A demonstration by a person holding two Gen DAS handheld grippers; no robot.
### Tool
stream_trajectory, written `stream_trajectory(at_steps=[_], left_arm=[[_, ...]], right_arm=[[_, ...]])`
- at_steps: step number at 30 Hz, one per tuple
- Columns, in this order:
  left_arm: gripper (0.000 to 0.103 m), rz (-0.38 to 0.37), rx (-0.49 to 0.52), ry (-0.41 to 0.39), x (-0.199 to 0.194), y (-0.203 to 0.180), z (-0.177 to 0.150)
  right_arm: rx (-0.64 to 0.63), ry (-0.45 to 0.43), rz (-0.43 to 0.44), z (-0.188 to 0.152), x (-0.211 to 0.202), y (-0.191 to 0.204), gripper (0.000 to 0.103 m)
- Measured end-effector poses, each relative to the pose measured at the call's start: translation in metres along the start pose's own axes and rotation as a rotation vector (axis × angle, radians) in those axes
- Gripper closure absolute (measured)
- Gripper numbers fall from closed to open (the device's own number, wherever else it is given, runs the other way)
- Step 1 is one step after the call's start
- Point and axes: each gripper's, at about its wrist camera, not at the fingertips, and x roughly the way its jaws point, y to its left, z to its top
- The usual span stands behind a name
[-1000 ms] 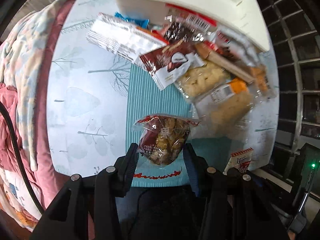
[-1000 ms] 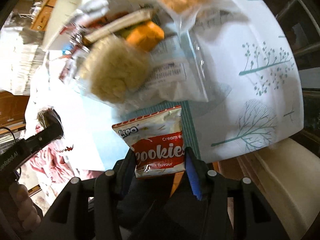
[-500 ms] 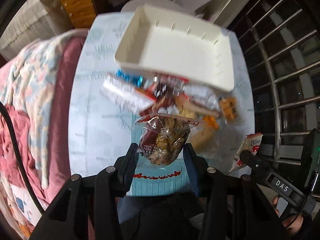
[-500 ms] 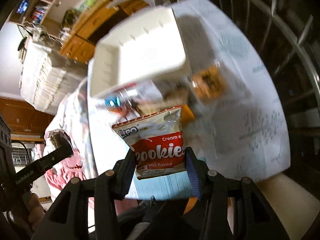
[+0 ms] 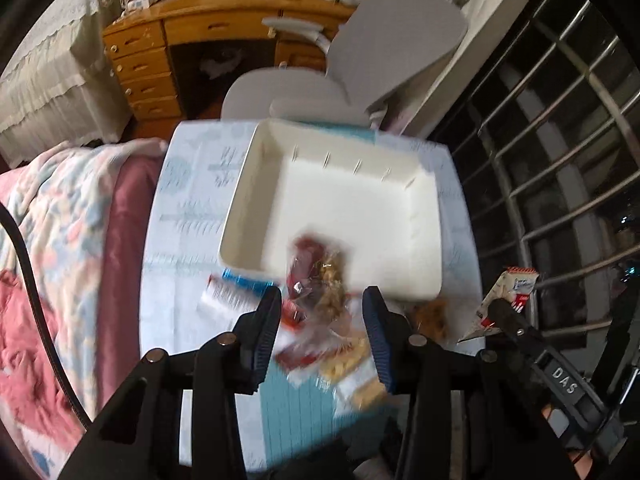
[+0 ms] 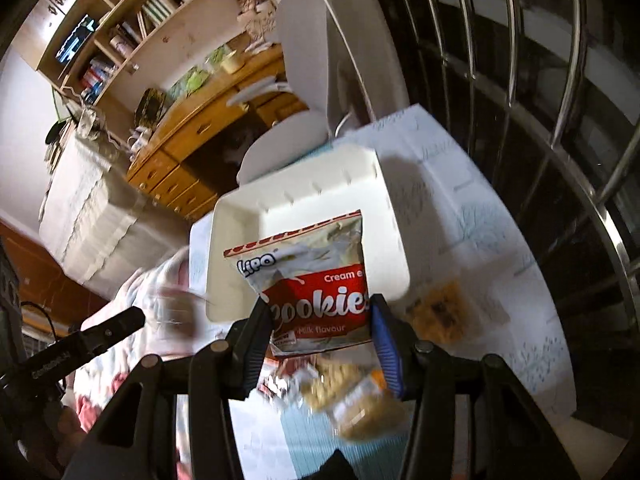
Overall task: Organize snacks
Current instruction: 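Carry both snacks over the white tray and open both tools to drop them, then withdraw both open tools from the tray back toward the snack pile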
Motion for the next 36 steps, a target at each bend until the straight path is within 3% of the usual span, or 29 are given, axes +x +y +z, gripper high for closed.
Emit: stream_trajectory(at_steps=[4, 9, 13, 16, 28, 36], left_arm=[[0.068, -0.035, 0.013, -0.054, 0.017, 0.005, 0.023], [0.069, -0.049, -0.003, -0.029, 0.044, 0.017, 0.036], [0.069, -0.042, 0.001, -0.007, 0.060, 0.023, 0.036], [0.069, -0.040, 0.008, 0.005, 0.067, 0.023, 0.031], [0.069, -0.017, 0.010, -0.007, 0.046, 0.003, -0.007], [0.069, 0.003, -0.028, -0.039, 0.018, -0.023, -0.063]], right_arm=[[-0.002, -0.012, 0.007, 0.012, 0.026, 0.003, 0.055], [-0.019, 0.002, 0.034, 0.023, 0.051, 0.007, 0.052], [-0.012, 0.001, 0.034, 0.027, 0.058, 0.008, 0.026], [-0.009, 0.000, 0.035, 0.029, 0.058, 0.006, 0.024], [-0.030, -0.018, 0.069, 0.016, 0.019, -0.015, 0.024], [-0.095, -0.027, 0.092, -0.010, -0.023, -0.040, 0.024]])
